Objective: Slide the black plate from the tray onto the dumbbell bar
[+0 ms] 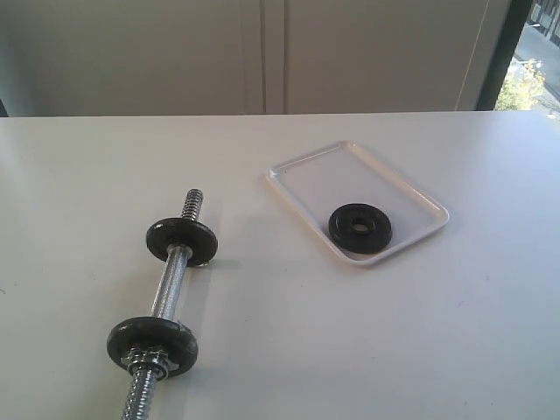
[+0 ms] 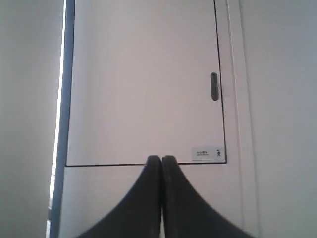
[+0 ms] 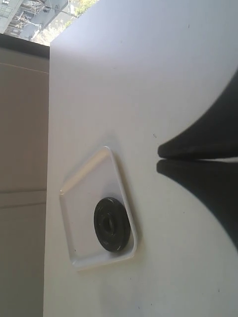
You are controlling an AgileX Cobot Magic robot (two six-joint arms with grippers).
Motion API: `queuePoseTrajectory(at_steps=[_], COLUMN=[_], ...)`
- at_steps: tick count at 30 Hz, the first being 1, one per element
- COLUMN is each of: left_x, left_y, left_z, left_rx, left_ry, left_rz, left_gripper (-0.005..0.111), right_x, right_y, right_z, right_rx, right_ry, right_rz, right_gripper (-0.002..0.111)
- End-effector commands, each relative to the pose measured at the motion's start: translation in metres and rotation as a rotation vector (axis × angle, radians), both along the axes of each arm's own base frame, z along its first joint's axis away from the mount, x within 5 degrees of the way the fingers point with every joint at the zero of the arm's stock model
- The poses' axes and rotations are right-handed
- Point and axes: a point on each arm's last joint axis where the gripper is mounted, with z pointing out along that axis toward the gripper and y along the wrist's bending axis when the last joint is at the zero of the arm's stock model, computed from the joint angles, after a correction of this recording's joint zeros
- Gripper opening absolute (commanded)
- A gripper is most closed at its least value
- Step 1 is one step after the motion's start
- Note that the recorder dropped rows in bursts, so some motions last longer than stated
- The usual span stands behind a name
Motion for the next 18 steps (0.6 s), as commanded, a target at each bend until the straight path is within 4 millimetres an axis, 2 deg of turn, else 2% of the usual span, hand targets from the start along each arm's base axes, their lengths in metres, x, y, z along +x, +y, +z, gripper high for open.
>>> queuePoseTrajectory(at_steps=[1,3,4,7,9,12,18], left_x=[0.014,0.033,0.044,0.074,0.089,0.108,0.127], left_y=[-0.002,-0.006,-0.008,-0.007,-0.006,-0.013,-0.032], left_z=[0.019,0.021,0.018,-0.002,-0.015,-0.022,-0.028], left_rx=[-0.164,-0.1,-0.052,0.049,0.059,-0.03,0.109], left_ry=[0.064,0.258,0.415,0.906,1.101,1.204,1.402], left_rz=[-0.126,-0.117,-0.099,-0.029,-0.014,-0.071,-0.153], left_gripper=[0.0,0.0,0.0,0.0,0.0,0.0,0.0], right_x=[0.0,0.0,0.0,0.0,0.0,0.0,0.0], right_y=[0.0,0.0,0.0,0.0,0.0,0.0,0.0], right_z=[0.0,0.0,0.0,0.0,0.0,0.0,0.0], right_rx=[-0.005,-0.005,-0.005,-0.005,-0.005,-0.005,-0.005], right_ry=[-0.013,-0.013,-0.013,-0.013,-0.013,-0.013,-0.013], right_rz=[0.003,0.003,0.003,0.003,0.003,0.003,0.003], right_gripper=[0.0,0.0,0.0,0.0,0.0,0.0,0.0])
